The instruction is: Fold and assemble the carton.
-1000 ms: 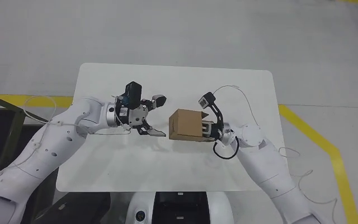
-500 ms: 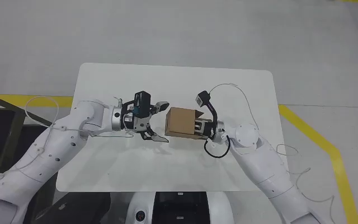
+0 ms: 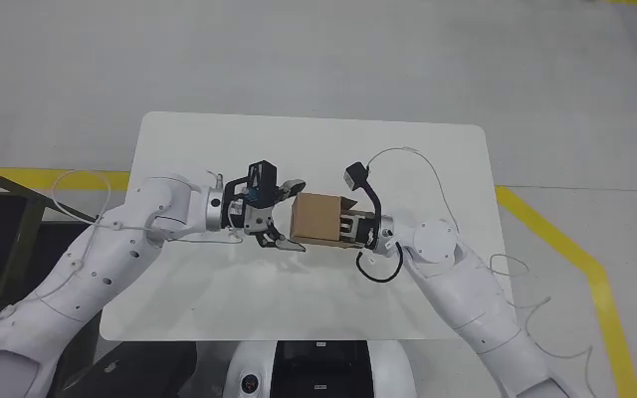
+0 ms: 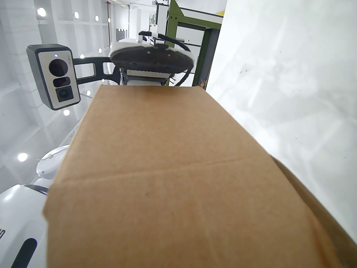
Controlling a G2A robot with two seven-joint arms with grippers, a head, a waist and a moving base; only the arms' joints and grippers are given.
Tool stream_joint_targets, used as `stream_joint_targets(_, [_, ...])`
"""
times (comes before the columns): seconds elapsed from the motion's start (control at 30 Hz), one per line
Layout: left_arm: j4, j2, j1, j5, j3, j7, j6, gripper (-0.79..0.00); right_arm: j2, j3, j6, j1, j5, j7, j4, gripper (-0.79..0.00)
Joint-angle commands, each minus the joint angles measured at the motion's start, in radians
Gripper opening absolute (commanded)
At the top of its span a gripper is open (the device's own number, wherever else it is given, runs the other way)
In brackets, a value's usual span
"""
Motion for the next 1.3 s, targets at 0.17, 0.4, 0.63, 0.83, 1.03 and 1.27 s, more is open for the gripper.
stream_joint_targets(0.17, [0.010,-0.009,0.005,-0.009,-0.008,-0.006,-0.021,-0.102,0.000,-0.002,0.008,0.003,-0.006,0.004,-0.003,-0.785])
stream_joint_targets(0.4, [0.017,-0.014,0.013,-0.032,-0.022,-0.015,-0.043,-0.083,0.000,-0.006,0.018,0.006,-0.026,-0.012,-0.009,-0.785])
stream_joint_targets(0.63, [0.015,-0.017,0.022,-0.051,-0.032,-0.030,-0.043,-0.120,-0.001,-0.012,0.021,0.006,-0.038,-0.024,-0.008,-0.785])
stream_joint_targets(0.83, [0.015,-0.019,0.025,-0.067,-0.036,-0.039,-0.043,-0.120,-0.002,-0.016,0.026,0.007,-0.052,-0.039,-0.007,-0.785])
stream_joint_targets(1.03, [0.017,-0.020,0.027,-0.075,-0.040,-0.048,-0.043,-0.179,-0.003,-0.019,0.026,0.007,-0.058,-0.044,-0.009,-0.785])
stream_joint_targets(1.27, [0.022,-0.022,0.027,-0.086,-0.040,-0.058,-0.043,-0.431,-0.003,-0.021,0.030,0.005,-0.072,-0.053,-0.014,-0.785])
